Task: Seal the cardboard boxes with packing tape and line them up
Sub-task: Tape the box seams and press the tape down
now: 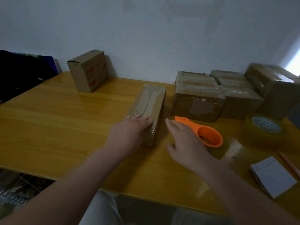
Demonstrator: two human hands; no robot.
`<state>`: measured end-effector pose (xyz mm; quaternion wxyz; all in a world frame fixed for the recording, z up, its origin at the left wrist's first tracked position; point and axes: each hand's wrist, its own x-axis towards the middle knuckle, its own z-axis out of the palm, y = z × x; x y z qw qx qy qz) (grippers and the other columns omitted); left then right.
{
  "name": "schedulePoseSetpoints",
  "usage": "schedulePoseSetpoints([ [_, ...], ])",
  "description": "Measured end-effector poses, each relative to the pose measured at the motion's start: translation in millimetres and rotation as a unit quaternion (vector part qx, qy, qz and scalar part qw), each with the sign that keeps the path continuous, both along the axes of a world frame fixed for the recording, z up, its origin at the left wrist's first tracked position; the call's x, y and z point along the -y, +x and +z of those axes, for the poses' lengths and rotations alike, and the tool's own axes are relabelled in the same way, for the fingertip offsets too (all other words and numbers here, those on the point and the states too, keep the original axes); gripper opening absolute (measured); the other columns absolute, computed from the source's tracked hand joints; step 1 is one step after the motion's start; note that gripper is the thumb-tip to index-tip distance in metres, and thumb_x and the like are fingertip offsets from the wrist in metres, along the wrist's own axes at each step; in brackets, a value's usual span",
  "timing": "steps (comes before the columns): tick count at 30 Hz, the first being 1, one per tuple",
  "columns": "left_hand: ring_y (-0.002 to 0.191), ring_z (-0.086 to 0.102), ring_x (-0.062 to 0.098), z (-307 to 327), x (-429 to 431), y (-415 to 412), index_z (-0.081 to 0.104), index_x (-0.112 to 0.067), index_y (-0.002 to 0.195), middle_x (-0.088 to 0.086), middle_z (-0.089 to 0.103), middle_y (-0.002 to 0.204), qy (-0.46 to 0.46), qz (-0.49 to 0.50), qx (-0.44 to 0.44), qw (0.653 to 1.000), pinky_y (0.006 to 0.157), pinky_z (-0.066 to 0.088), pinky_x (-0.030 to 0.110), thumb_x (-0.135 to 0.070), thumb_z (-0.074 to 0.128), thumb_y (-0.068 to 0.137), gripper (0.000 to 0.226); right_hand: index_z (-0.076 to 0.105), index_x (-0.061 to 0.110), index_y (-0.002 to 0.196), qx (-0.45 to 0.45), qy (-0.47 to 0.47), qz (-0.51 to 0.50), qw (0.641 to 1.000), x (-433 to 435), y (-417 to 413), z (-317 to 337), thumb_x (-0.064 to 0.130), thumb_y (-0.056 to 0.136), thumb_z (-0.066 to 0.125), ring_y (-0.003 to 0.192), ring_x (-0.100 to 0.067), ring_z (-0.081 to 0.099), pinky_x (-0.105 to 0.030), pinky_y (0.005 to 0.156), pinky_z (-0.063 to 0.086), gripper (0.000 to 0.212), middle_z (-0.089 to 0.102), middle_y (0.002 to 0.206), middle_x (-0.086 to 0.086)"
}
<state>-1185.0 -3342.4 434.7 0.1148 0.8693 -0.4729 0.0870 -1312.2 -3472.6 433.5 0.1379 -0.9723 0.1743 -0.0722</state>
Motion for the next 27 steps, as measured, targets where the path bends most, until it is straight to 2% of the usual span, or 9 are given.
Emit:
schedulePoseSetpoints([
  [2, 0.143, 0.020, 0.004, -0.7, -0.4, 1.2, 0.025, -0.041, 0.147, -0.020, 0.023, 0.154, 0.000, -0.006, -0.002, 1.000, 0.115, 0.019, 0.026, -0.022, 0.036, 0.103, 0.049, -0.005, 0.021, 0.153, -0.041, 0.071, 0.033, 0.996, -15.1, 12.0, -3.8, 0.030, 0.094, 0.057, 0.146, -0.013, 0.011, -0.032, 0.119, 0.018, 0.087, 0.004, 0.161, 0.007],
  [5, 0.143, 0.022, 0.006, -0.8, -1.8, 2.3, 0.027, -0.039, 0.147, -0.019, 0.026, 0.154, 0.004, -0.016, 0.002, 1.000, 0.115, 0.020, 0.027, -0.024, 0.035, 0.102, 0.048, -0.013, 0.015, 0.152, -0.065, 0.082, 0.041, 0.994, -21.7, 19.0, -15.2, 0.032, 0.094, 0.057, 0.147, -0.016, 0.012, -0.032, 0.119, 0.020, 0.092, -0.001, 0.162, 0.003],
  [9, 0.142, 0.024, 0.005, -0.9, -1.9, 2.7, 0.028, -0.039, 0.147, -0.019, 0.027, 0.153, 0.007, -0.030, 0.013, 0.999, 0.114, 0.023, 0.027, -0.021, 0.041, 0.101, 0.051, 0.016, 0.017, 0.153, -0.100, 0.003, 0.056, 0.993, -13.2, 12.7, -19.9, 0.031, 0.095, 0.055, 0.135, -0.020, 0.038, -0.034, 0.105, 0.043, 0.071, 0.034, 0.152, -0.002],
  [11, 0.136, 0.037, 0.008, 3.1, -3.1, 4.1, 0.040, -0.038, 0.141, -0.017, 0.039, 0.147, 0.003, -0.029, 0.007, 1.000, 0.109, 0.036, 0.031, -0.023, 0.045, 0.098, 0.046, 0.033, 0.024, 0.147, -0.064, -0.006, 0.029, 0.998, -8.5, 10.2, -17.4, 0.033, 0.095, 0.055, 0.126, -0.016, 0.047, -0.030, 0.097, 0.048, 0.058, 0.045, 0.144, 0.002],
  [14, 0.111, 0.059, 0.017, 15.6, -2.6, 2.1, 0.060, -0.031, 0.124, -0.008, 0.062, 0.123, -0.013, -0.022, -0.026, 0.999, 0.086, 0.052, 0.038, -0.025, 0.051, 0.095, 0.031, 0.044, 0.029, 0.141, 0.048, 0.012, -0.032, 0.998, 1.0, 12.8, -12.5, 0.034, 0.093, 0.059, 0.115, -0.010, 0.055, -0.024, 0.090, 0.048, 0.051, 0.053, 0.136, 0.007],
  [16, 0.100, 0.061, 0.015, 23.2, 0.3, 1.5, 0.065, -0.027, 0.116, -0.007, 0.066, 0.112, -0.003, -0.016, -0.035, 0.999, 0.082, 0.054, 0.034, -0.026, 0.053, 0.094, 0.025, 0.047, 0.031, 0.138, 0.109, 0.044, -0.025, 0.993, 7.5, 17.7, -11.9, 0.032, 0.089, 0.065, 0.113, -0.009, 0.055, -0.021, 0.087, 0.046, 0.052, 0.055, 0.132, 0.008],
  [19, 0.091, 0.060, 0.010, 34.2, 4.9, 6.2, 0.070, -0.025, 0.106, -0.006, 0.068, 0.101, 0.002, -0.024, -0.062, 0.998, 0.079, 0.053, 0.028, -0.023, 0.059, 0.091, 0.019, 0.050, 0.031, 0.137, 0.141, 0.080, 0.020, 0.986, 12.0, 23.2, -12.4, 0.026, 0.086, 0.069, 0.110, -0.005, 0.052, -0.014, 0.083, 0.041, 0.054, 0.051, 0.134, 0.009],
  [24, 0.092, 0.056, 0.009, 47.3, 9.7, 12.1, 0.071, -0.023, 0.096, -0.007, 0.066, 0.096, 0.054, -0.051, -0.059, 0.996, 0.077, 0.048, 0.023, -0.019, 0.062, 0.085, 0.015, 0.057, 0.027, 0.130, 0.152, 0.108, 0.036, 0.982, 15.3, 25.5, -12.5, 0.024, 0.080, 0.076, 0.105, -0.002, 0.048, -0.025, 0.090, 0.050, 0.053, 0.051, 0.132, 0.008],
  [27, 0.091, 0.059, 0.010, 51.8, 12.0, 13.1, 0.070, -0.024, 0.090, -0.007, 0.066, 0.093, 0.068, -0.062, -0.066, 0.994, 0.080, 0.052, 0.028, -0.021, 0.064, 0.083, 0.010, 0.059, 0.026, 0.128, 0.162, 0.116, 0.035, 0.979, 14.9, 26.6, -15.9, 0.027, 0.077, 0.079, 0.107, -0.005, 0.049, -0.029, 0.090, 0.052, 0.055, 0.050, 0.130, 0.007],
])
